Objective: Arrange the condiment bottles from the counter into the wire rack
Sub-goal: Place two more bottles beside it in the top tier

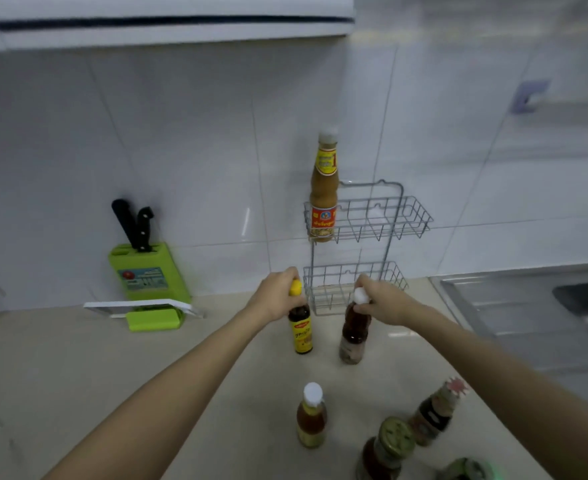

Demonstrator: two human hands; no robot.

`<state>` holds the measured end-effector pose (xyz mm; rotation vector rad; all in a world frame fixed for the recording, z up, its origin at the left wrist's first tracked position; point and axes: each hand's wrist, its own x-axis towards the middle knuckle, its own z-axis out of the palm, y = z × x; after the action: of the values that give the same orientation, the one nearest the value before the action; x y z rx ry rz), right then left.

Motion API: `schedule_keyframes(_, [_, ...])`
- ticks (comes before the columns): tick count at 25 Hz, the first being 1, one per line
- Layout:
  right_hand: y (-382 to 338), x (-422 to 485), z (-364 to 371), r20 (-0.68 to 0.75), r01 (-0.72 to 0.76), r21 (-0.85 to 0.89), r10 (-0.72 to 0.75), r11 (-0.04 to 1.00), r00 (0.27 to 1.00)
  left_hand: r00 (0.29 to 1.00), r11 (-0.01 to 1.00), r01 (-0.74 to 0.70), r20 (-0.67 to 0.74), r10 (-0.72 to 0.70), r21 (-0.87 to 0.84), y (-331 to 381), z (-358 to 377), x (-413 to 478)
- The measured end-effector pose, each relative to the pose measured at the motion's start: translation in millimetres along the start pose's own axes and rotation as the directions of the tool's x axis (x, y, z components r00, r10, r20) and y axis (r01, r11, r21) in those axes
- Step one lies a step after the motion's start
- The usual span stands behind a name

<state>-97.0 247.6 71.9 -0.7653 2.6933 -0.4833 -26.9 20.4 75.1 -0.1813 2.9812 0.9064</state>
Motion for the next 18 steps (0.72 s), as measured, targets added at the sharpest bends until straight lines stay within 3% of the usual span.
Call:
schedule_keyframes(5, [-18, -14, -62, -0.211, 0.119, 0.083, -0.1, 0.989, 0.972, 0.982, 0.986, -0.159, -0.098, 0.164, 0.05, 56, -52, 10])
schedule_keyframes(11, [-28, -31, -154, -0.461, 0.217, 0.125, -0.138, 0.968, 0.877, 0.952, 0.966, -0.257, -0.161, 0.26, 0.04, 126, -117, 18])
schedule_keyframes(18, [-21, -17, -212, -0.569, 0.239, 0.038, -0.176, 0.97, 0.804, 0.926, 0.948, -0.278, -0.221, 0.307, 0.155, 192, -161, 42])
